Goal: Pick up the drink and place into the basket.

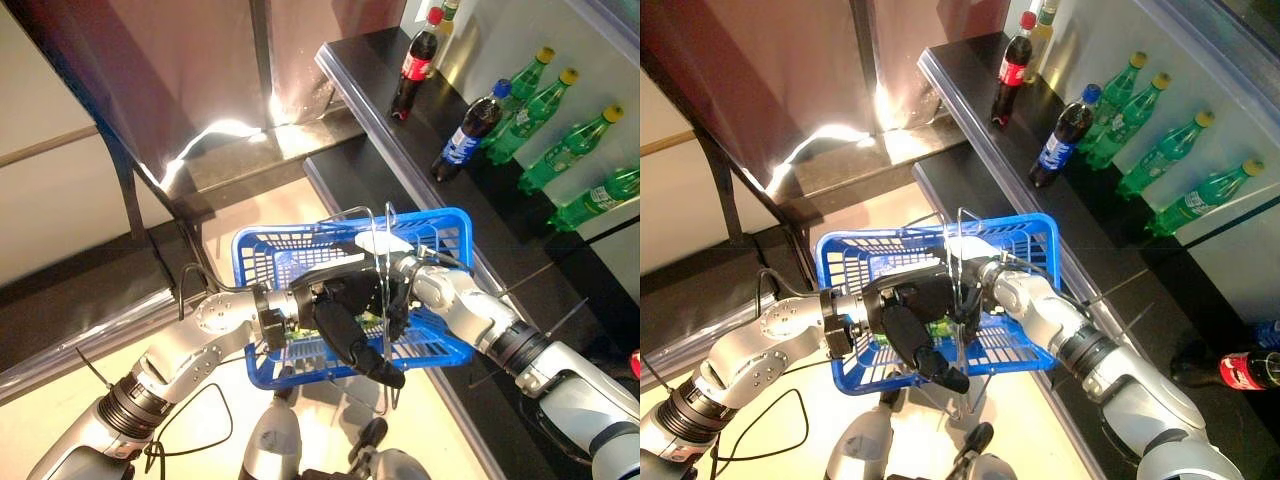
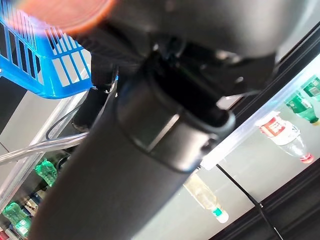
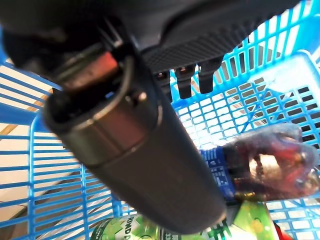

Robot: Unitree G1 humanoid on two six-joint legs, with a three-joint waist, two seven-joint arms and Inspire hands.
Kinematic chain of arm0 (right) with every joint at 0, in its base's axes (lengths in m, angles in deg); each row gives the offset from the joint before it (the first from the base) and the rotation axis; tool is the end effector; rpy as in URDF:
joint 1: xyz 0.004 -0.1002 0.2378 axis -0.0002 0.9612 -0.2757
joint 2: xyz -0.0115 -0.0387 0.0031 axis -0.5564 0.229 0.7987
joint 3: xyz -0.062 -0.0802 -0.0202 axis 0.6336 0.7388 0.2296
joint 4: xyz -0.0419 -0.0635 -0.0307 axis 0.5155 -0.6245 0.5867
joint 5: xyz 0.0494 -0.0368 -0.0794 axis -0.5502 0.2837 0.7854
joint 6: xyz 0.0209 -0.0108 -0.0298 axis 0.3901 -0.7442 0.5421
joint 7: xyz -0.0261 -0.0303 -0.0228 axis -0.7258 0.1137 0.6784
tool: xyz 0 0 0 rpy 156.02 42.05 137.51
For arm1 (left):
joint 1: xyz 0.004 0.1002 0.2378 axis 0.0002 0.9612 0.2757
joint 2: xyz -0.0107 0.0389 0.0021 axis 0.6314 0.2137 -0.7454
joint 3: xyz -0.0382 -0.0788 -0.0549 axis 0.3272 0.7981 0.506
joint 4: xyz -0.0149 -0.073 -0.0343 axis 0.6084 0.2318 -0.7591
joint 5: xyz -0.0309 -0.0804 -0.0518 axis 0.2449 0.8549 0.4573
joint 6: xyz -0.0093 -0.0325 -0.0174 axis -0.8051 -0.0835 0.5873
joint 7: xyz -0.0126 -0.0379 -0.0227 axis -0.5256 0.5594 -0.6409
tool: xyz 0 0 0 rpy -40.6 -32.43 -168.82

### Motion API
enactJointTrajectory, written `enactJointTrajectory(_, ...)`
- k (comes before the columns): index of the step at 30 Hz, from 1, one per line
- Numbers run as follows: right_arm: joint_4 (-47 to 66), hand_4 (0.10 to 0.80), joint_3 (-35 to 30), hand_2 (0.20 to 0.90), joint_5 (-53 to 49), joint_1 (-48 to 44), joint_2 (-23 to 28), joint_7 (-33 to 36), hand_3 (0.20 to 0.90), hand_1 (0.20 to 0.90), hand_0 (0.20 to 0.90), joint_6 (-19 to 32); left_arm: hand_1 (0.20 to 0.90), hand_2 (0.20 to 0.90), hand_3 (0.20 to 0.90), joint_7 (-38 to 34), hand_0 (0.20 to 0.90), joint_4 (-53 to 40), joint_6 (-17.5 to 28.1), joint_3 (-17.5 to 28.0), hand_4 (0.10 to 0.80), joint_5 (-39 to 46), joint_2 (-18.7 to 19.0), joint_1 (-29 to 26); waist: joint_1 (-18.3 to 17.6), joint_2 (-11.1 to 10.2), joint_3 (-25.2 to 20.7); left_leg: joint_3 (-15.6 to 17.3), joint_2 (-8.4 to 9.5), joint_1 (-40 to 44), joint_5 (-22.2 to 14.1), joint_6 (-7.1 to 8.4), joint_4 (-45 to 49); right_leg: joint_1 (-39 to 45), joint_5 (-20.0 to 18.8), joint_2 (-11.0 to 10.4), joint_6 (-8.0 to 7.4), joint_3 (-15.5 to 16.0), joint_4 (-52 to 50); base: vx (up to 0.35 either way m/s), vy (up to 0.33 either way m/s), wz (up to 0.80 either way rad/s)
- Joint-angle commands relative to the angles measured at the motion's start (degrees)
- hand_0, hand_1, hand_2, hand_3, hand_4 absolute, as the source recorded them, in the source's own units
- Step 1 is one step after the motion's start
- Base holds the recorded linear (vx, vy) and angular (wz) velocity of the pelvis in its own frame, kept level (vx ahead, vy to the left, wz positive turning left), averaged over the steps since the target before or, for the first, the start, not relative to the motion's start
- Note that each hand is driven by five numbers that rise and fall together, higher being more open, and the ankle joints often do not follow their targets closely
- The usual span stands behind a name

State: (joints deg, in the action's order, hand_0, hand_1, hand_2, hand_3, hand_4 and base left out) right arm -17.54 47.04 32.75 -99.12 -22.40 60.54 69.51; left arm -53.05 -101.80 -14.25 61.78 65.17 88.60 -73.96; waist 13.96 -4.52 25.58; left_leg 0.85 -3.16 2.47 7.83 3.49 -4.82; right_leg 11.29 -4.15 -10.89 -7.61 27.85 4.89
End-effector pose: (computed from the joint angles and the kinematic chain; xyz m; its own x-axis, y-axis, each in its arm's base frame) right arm 0.3041 -0.1379 0.1160 0.8337 0.4710 -0.2883 -0.3635 0.0751 -0.9286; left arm 0.2323 0.1430 0.1457 0.3227 -0.9464 -0.0139 0.9464 0.3229 -0.0103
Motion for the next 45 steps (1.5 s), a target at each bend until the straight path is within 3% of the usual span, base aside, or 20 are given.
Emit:
enactJointTrajectory(1,-6.1,0.8,2.7,0.9,1.3,-2.3,-3.3,3.1,0.9,0.9,0.9,1.4,0.3,0.3,0.2,6.0,0.3,-8.3,13.6,-2.4,0.1,9.5,-16.2,-3.8,0.2,-0.4,-23.9,-0.1,-0.51,-2.4,-2.1,1.73,-0.2,1.3,1.2,-1.5,-2.9,1.8,0.1,0.0,0.0,0.0)
enactJointTrajectory(10,-4.4,0.8,0.9,0.9,0.1,-1.5,-3.2,3.5,0.9,0.9,0.9,0.7,0.3,0.3,0.2,2.2,0.3,-8.3,15.7,-0.6,0.1,8.8,-16.0,-3.0,-0.1,-0.5,-23.6,0.2,-0.58,-2.2,-2.2,1.68,-0.2,1.2,1.1,-1.5,-2.83,1.4,0.1,0.0,0.0,0.0)
enactJointTrajectory(21,6.2,0.8,-9.2,0.9,-7.5,5.9,0.2,7.9,0.9,0.9,0.9,1.1,0.3,0.3,0.2,-8.3,0.3,-6.2,20.9,8.5,0.1,9.0,-13.5,1.9,-2.7,0.1,-23.3,2.5,-1.06,-1.1,-2.8,1.45,-0.2,0.3,0.6,-1.6,-3.1,-1.0,0.1,0.002,0.007,-0.02)
enactJointTrajectory(33,20.1,0.8,-28.3,0.9,-16.3,27.1,-0.9,15.7,0.9,0.9,0.9,11.5,0.3,0.3,0.2,-13.9,0.3,-3.2,26.1,22.1,0.1,11.9,-15.1,11.8,-7.3,2.4,-23.5,6.4,-2.12,0.6,-4.2,1.15,-0.2,-1.6,0.2,-2.2,-3.61,-4.7,0.1,0.009,0.035,-0.16)
enactJointTrajectory(45,21.4,0.8,-39.8,0.9,-21.0,41.3,-6.0,23.5,0.9,0.9,0.9,21.2,0.3,0.3,0.2,-14.2,0.3,3.0,23.8,27.3,0.1,23.9,-20.6,17.3,-13.0,3.2,-23.2,9.2,-2.93,1.6,-5.3,1.2,-0.2,-3.9,-0.8,-2.1,-3.39,-9.0,0.1,-0.006,0.002,-0.14)
